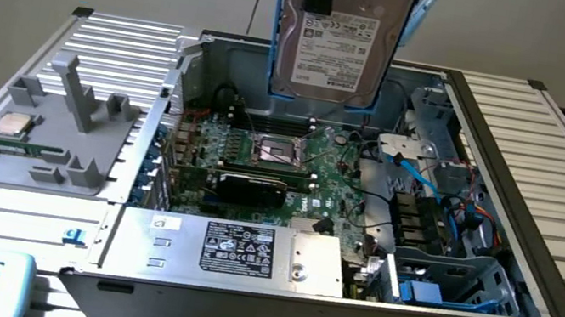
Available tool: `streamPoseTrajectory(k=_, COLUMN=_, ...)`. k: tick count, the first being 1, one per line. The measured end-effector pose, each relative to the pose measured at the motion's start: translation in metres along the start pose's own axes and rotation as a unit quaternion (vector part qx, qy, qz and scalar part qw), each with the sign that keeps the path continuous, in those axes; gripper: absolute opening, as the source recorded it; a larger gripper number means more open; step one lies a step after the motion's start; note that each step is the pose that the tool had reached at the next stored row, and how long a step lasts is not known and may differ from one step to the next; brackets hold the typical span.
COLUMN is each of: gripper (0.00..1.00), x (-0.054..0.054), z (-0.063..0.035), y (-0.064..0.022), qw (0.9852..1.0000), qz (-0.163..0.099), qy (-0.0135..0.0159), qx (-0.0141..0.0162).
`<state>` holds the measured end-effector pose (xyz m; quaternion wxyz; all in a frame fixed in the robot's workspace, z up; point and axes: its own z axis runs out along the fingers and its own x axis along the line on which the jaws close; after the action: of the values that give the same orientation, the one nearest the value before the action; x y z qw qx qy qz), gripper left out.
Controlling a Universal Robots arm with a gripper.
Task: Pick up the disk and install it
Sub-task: 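Pick up the disk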
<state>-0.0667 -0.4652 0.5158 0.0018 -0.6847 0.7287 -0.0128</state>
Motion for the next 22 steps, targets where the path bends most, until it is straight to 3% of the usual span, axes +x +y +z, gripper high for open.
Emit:
streamPoseTrajectory(k=7, gripper=0.37, x=0.023, z=0.0008, y=-0.0158, qw=1.0000, qz=0.000, qy=0.0003, qx=-0.0047)
streamPoseTrajectory(k=15, gripper=0.37, x=0.046, z=0.0011, y=-0.0377, qw=0.9999, qz=0.000, qy=0.0025, qx=-0.0162)
streamPoseTrajectory(k=22, gripper=0.37, x=0.053, z=0.0005, y=-0.0620, qw=0.9999, qz=0.000, qy=0.0055, qx=-0.0162)
